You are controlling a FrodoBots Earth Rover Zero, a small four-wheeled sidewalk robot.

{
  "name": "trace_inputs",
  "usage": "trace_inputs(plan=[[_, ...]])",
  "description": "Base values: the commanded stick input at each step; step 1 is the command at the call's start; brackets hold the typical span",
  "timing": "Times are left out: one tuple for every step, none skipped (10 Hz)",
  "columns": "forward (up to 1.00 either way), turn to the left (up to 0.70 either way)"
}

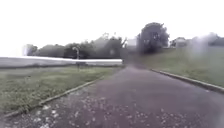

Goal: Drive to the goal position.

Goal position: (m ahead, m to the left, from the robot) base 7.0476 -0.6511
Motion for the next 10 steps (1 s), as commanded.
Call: trace_inputs(plan=[[0.70, -0.14], [0.70, -0.14], [0.70, 0.00], [0.70, 0.00], [0.70, 0.00], [0.70, 0.00], [0.70, 0.00], [0.70, 0.00], [0.70, 0.00], [0.70, 0.00]])
